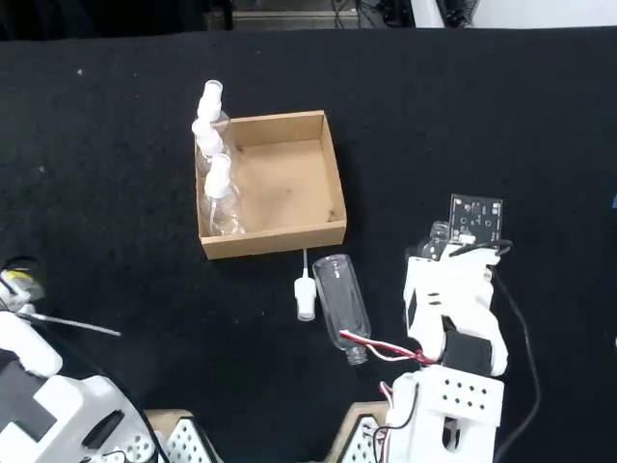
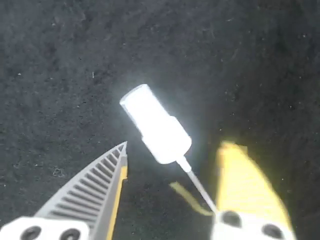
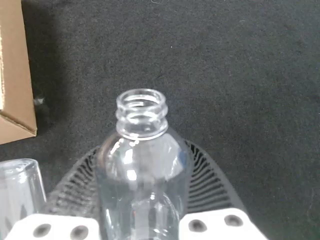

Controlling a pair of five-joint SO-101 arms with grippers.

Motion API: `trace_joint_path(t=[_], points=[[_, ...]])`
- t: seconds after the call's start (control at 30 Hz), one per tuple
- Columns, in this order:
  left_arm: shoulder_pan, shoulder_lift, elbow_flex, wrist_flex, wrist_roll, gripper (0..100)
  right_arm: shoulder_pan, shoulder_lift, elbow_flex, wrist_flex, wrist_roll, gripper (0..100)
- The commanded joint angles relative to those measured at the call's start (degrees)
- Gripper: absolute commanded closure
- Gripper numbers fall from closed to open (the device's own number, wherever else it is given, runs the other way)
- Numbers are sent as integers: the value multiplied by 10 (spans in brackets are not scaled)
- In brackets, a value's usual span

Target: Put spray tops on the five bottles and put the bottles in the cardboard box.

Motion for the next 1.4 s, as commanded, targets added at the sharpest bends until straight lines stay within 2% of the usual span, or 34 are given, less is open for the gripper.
trace_joint_path(t=[0.0, 0.07, 0.2, 0.33, 0.4, 0.57, 0.67, 0.77, 0.87, 1.0, 1.03, 1.1, 1.2, 1.37], points=[[0, -4, -27, 4, -11, 655, 6, -18, -12, -13, -3, 988], [0, -4, -19, 4, -8, 678, 6, -18, -12, -13, -3, 988], [-2, -4, -6, 0, 60, 724, 6, -18, -12, -13, -3, 988], [-12, -3, -5, -2, 213, 728, 6, -18, -12, -13, -3, 988], [-11, -3, -5, -2, 263, 730, 6, -18, -12, -13, -3, 988], [0, 21, -4, -25, 272, 733, 6, -18, -12, -13, -3, 988], [8, 89, -1, -78, 273, 733, 7, -18, -12, -13, -3, 988], [12, 155, -17, -94, 273, 733, 7, -18, -12, -13, -2, 988], [8, 186, -59, -52, 272, 755, 6, -18, -12, -13, -2, 988], [12, 192, -121, 53, 268, 964, 6, -18, -12, -13, -2, 988], [14, 192, -137, 88, 270, 980, 6, -18, -12, -13, -2, 988], [23, 192, -170, 150, 268, 933, 6, -18, -12, -13, -2, 988], [34, 192, -225, 203, 267, 973, 6, -18, -12, -13, -3, 988], [53, 175, -327, 272, 267, 971, 6, -18, -12, -13, -3, 988]])
